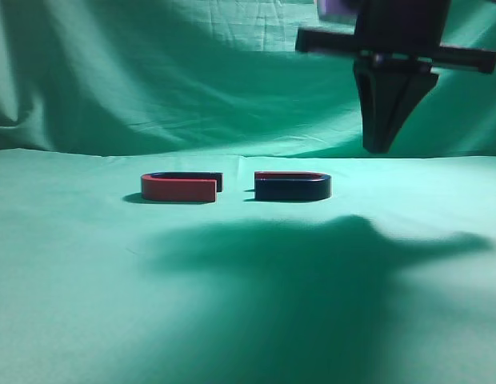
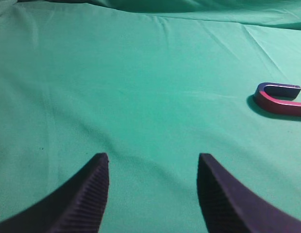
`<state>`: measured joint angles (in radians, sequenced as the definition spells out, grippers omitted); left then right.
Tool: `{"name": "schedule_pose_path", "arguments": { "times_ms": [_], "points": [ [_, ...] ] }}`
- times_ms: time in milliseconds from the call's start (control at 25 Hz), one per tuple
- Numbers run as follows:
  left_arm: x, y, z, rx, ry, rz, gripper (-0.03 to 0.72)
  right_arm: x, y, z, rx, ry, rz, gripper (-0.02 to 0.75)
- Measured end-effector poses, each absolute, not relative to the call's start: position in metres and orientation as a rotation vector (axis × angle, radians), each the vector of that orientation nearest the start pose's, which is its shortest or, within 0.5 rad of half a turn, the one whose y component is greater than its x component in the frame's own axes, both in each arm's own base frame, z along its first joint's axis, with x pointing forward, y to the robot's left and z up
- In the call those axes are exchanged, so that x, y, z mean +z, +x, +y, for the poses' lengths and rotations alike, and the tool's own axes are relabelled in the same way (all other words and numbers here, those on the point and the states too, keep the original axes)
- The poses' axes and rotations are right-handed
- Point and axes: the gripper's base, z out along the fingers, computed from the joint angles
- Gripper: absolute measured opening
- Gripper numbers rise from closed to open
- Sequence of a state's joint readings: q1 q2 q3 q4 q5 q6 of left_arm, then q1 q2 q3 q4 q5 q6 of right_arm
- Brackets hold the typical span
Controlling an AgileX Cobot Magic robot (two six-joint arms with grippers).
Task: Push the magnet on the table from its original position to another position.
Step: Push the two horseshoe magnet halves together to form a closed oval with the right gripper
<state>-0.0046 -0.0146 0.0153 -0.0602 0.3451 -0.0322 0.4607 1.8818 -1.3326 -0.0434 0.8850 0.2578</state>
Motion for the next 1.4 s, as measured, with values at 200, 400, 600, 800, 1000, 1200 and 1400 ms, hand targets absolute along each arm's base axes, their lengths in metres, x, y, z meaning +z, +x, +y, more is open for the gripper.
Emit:
{"name": "schedule_pose_path", "arguments": {
  "times_ms": [200, 400, 600, 800, 1000, 1200, 1400],
  "points": [
    [0.178, 0.053, -0.002, -0.085, -0.063, 1.829, 0.372, 0.181, 0.372, 0.174, -0.049, -0.347, 2.913, 0.0],
    [0.178, 0.053, -0.002, -0.085, -0.063, 1.829, 0.372, 0.181, 0.394, 0.185, -0.036, -0.339, 2.871, 0.0],
    [0.178, 0.053, -0.002, -0.085, -0.063, 1.829, 0.372, 0.176, 0.4, 0.188, -0.044, -0.337, 2.882, 0.0],
    [0.178, 0.053, -0.002, -0.085, -0.063, 1.829, 0.372, 0.163, 0.4, 0.189, -0.034, -0.328, 2.918, 0.0],
    [0.178, 0.053, -0.002, -0.085, -0.063, 1.829, 0.372, 0.165, 0.398, 0.2, 0.138, -0.323, 2.931, 0.0],
    [0.178, 0.053, -0.002, -0.085, -0.063, 1.829, 0.372, 0.166, 0.398, 0.204, 0.197, -0.32, 2.925, 0.0],
    [0.178, 0.053, -0.002, -0.085, -0.063, 1.829, 0.372, 0.167, 0.399, 0.204, 0.207, -0.323, 2.918, 0.0]
  ]
}}
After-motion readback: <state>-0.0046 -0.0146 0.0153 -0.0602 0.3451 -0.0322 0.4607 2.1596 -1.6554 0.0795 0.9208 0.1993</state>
